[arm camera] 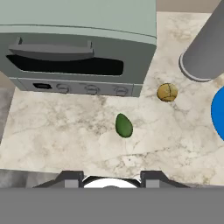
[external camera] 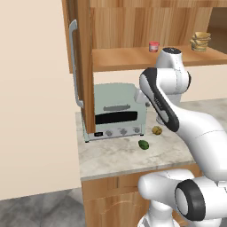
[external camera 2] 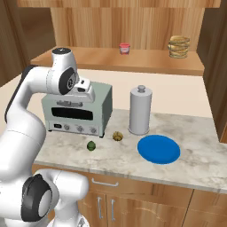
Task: Pick the avocado and bread from the counter and place them on the plate. Then pick the jam from the cabinet and place it next to the plate. Lastly close the cabinet door.
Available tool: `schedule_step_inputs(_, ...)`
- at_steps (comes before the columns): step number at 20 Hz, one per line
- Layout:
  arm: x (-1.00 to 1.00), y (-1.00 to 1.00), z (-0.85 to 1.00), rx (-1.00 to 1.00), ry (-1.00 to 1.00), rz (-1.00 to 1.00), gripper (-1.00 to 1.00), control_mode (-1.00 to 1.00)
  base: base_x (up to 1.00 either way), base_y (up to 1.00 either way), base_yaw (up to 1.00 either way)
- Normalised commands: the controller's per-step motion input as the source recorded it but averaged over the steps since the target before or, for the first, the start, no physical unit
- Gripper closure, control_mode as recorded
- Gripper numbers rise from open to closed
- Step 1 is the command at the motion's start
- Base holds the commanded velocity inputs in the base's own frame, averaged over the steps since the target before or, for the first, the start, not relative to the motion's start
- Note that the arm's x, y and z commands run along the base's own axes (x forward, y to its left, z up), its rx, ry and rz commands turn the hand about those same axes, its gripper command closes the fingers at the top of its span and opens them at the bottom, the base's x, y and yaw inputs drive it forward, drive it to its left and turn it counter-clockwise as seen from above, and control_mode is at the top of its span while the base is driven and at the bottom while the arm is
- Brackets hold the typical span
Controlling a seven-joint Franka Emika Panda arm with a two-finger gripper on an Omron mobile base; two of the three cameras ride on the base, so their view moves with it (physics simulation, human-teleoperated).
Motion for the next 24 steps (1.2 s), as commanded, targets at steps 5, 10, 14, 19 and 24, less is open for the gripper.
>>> schedule_step_inputs(5,0.0,-0.02,-0.01,-0.01,0.0,0.0,-1.0,-1.0,0.0,0.0,0.0)
schedule_step_inputs(10,-0.02,-0.09,-0.1,-0.03,0.0,-0.01,-1.0,-1.0,0.0,0.0,0.0)
schedule_step_inputs(14,-0.06,-0.09,-0.13,0.01,0.0,-0.01,-1.0,-1.0,0.0,0.0,0.0)
schedule_step_inputs(19,-0.04,-0.05,-0.22,0.11,0.0,-0.05,-1.0,-1.0,0.0,0.0,0.0)
schedule_step_inputs(24,-0.02,0.0,-0.28,0.18,0.04,-0.09,-1.0,-1.0,0.0,0.0,0.0)
